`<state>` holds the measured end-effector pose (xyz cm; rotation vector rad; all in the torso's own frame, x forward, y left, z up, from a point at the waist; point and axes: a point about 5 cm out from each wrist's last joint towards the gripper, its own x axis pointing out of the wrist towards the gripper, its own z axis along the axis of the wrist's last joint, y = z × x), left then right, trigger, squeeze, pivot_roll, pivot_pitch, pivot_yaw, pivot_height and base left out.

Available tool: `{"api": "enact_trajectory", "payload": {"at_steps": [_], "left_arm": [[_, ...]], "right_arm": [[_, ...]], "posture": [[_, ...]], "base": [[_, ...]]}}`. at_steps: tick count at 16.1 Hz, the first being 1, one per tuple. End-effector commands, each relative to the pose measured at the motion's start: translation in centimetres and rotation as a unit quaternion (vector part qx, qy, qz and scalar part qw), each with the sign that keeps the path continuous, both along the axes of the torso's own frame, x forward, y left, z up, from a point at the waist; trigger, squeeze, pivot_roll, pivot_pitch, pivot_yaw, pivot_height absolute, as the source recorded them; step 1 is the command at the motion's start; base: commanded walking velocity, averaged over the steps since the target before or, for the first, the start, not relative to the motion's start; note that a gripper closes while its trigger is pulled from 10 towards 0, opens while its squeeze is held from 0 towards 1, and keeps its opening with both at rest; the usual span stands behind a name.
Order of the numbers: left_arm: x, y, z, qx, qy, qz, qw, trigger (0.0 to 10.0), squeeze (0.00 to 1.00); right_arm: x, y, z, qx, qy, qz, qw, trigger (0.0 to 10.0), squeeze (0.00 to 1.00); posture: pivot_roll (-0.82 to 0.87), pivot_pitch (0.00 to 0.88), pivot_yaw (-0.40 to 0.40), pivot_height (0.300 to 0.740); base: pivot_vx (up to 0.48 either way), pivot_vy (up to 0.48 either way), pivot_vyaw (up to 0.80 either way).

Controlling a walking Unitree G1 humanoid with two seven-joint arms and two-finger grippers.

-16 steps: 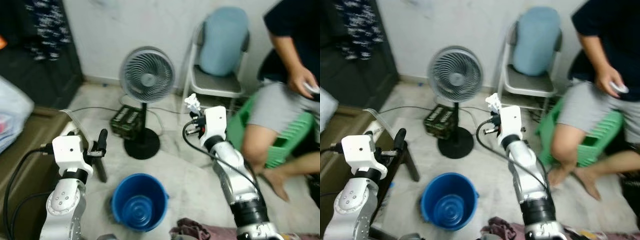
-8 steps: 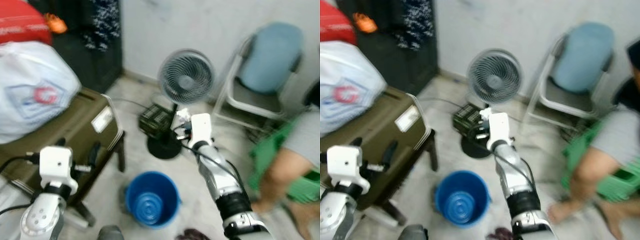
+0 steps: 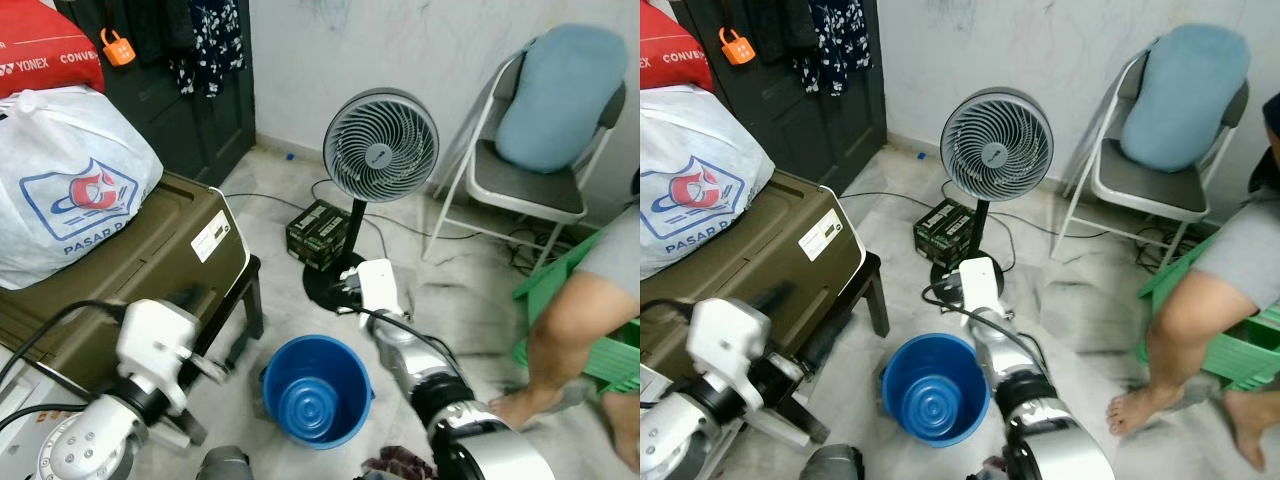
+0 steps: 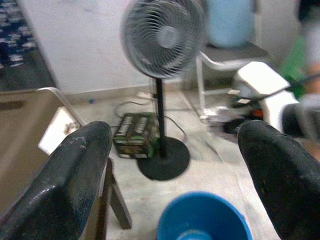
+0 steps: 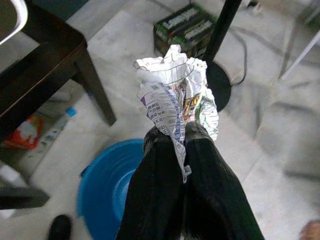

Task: Clean up the room

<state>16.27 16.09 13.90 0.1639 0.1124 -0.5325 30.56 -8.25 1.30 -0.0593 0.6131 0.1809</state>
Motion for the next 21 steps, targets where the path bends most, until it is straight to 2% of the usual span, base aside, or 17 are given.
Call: {"api": "enact_trajectory", "payload": {"at_steps": [1, 4, 5, 6, 8, 13, 16, 21], "left_arm": [[-0.5, -0.5, 0.3, 0.015, 0.002, -0.020, 1.000, 10.0, 0.00], [-2.1, 0.0, 0.5, 0.026, 0.025, -0.018, 0.999, 10.0, 0.00], [-2.4, 0.5, 0.7, 0.027, 0.035, -0.012, 0.999, 10.0, 0.00], [-2.6, 0.7, 0.8, 0.031, 0.038, -0.013, 0.999, 10.0, 0.00], [-2.8, 0.9, 1.0, 0.037, 0.043, -0.013, 0.998, 10.0, 0.00], [-3.9, 1.1, 1.3, 0.043, 0.064, -0.016, 0.997, 10.0, 0.00], [-4.4, 1.4, 1.2, 0.044, 0.070, -0.006, 0.997, 10.0, 0.00], [-4.3, 1.4, 1.4, 0.046, 0.073, -0.009, 0.996, 10.0, 0.00]], "right_arm": [[0.3, 0.0, 0.1, 0.003, -0.002, -0.009, 1.000, 10.0, 0.00], [-0.4, 0.9, -0.7, 0.012, 0.025, -0.020, 0.999, 10.0, 0.00], [-0.5, 1.3, -0.9, -0.002, 0.029, -0.014, 0.999, 10.0, 0.00], [-0.8, 1.0, -1.3, -0.036, 0.033, -0.013, 0.999, 10.0, 0.00], [-1.0, 0.7, -1.6, -0.073, 0.032, -0.010, 0.997, 10.0, 0.00], [-1.6, -1.2, -2.6, -0.093, 0.051, -0.040, 0.994, 10.0, 0.00], [-1.2, -1.3, -2.2, -0.083, 0.038, -0.062, 0.994, 10.0, 0.00], [-0.2, -1.2, -1.2, -0.052, 0.010, -0.076, 0.996, 10.0, 0.00]], "posture": [[0.24, 0.101, -0.044, 0.740], [0.28, 0.142, -0.019, 0.740], [0.29, 0.155, -0.011, 0.740], [0.30, 0.158, -0.009, 0.740], [0.31, 0.160, -0.006, 0.740], [0.33, 0.190, 0.005, 0.740], [0.33, 0.196, 0.011, 0.740], [0.33, 0.204, 0.021, 0.740]], "base": [[0.000, 0.000, 0.00], [0.000, 0.000, 0.00], [0.000, 0.000, 0.00], [0.000, 0.000, 0.00], [0.000, 0.000, 0.00], [0.000, 0.000, 0.00], [0.000, 0.000, 0.00], [0.000, 0.000, 0.00]]}}
